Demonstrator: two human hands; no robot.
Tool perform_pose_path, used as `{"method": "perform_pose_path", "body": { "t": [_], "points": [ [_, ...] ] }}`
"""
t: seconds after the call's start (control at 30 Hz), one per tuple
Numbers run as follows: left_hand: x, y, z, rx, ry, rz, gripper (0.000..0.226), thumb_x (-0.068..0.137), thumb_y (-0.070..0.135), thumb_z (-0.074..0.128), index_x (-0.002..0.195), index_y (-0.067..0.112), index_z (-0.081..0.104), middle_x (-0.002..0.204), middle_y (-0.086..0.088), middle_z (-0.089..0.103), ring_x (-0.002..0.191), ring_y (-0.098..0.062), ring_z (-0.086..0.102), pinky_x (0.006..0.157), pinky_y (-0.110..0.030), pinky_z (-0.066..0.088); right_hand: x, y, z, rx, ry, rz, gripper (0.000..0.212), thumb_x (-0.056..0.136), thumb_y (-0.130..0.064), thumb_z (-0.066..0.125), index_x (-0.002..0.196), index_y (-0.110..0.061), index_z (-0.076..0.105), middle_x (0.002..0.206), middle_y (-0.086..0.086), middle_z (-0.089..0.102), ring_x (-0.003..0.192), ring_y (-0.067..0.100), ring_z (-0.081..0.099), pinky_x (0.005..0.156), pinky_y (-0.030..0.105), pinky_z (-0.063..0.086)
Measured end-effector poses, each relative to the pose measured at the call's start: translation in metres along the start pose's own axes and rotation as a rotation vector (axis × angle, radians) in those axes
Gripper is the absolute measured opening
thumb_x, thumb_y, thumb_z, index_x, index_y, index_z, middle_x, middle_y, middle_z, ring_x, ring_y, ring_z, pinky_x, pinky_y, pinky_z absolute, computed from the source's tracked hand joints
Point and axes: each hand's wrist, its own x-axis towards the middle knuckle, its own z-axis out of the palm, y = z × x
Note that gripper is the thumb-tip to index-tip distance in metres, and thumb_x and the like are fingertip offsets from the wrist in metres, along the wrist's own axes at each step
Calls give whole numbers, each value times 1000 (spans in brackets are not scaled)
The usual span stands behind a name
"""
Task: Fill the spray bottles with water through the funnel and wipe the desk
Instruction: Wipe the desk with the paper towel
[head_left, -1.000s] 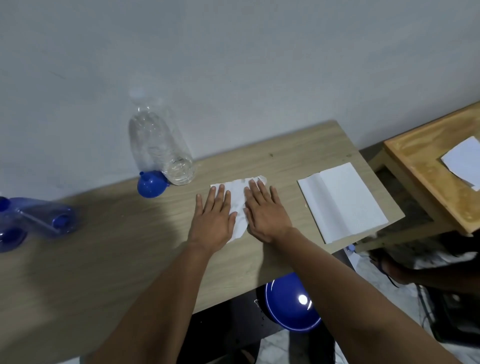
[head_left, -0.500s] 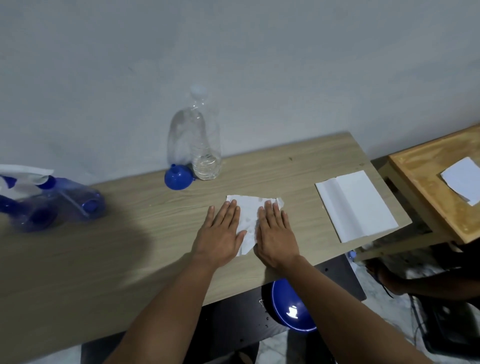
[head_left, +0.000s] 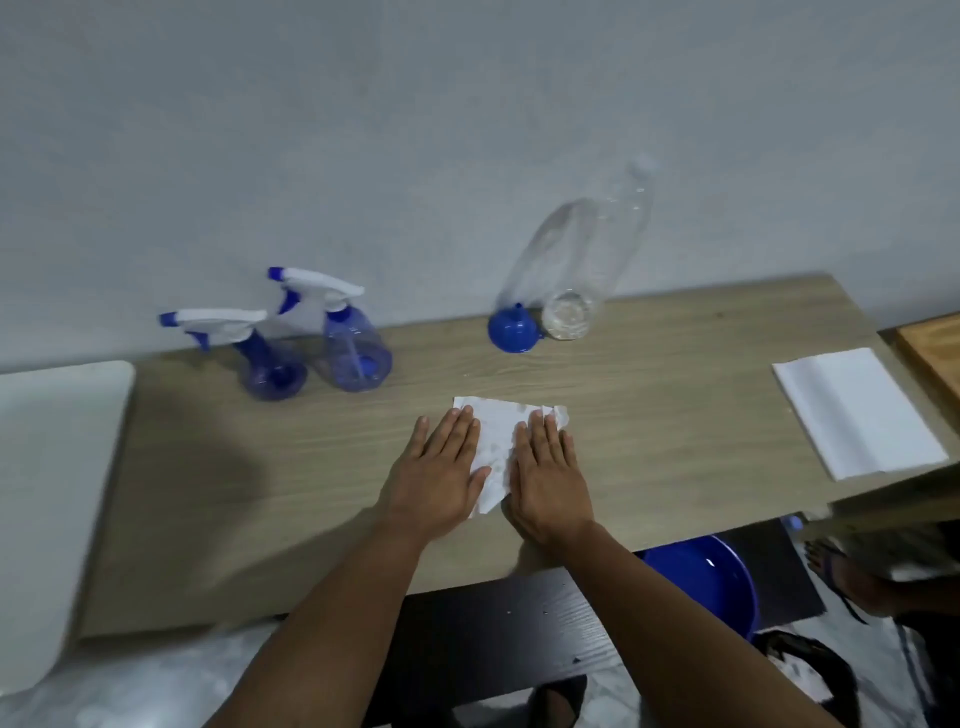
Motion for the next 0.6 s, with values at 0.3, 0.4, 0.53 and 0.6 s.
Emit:
{"method": "perform_pose_path", "body": {
  "t": [0.3, 0.4, 0.53, 0.6],
  "points": [
    [-117, -165, 13, 28, 43, -226, 67, 104, 50, 24, 154, 6, 37, 161, -12, 34, 152, -26, 26, 120, -57, 19, 55, -190, 37, -72, -46, -229, 84, 93, -47, 30, 159, 5, 31, 167, 31, 22, 158, 46, 19, 126, 55, 6],
    [-158, -212, 17, 39, 54, -325, 67, 104, 49, 24, 153, 6, 39, 160, -13, 36, 150, -27, 31, 120, -60, 18, 68, -256, 42, -77, -97, -314, 90, 95, -53, 27, 164, 2, 14, 172, 28, 3, 161, 43, 0, 124, 50, -13],
    [-206, -260, 23, 51, 73, -427, 69, 103, 51, 23, 151, 5, 42, 158, -15, 39, 149, -29, 34, 122, -59, 13, 82, -327, 54, -117, -144, -436, 90, 103, -48, 45, 165, 0, 2, 172, 27, -9, 161, 41, -12, 130, 53, -10],
    [-221, -273, 23, 67, 64, -443, 70, 103, 50, 19, 151, 5, 42, 157, -16, 40, 149, -29, 34, 121, -61, 15, 86, -351, 55, -137, -173, -483, 88, 105, -47, 43, 165, -1, 0, 173, 25, -10, 161, 39, -12, 130, 54, -7]
  ]
}}
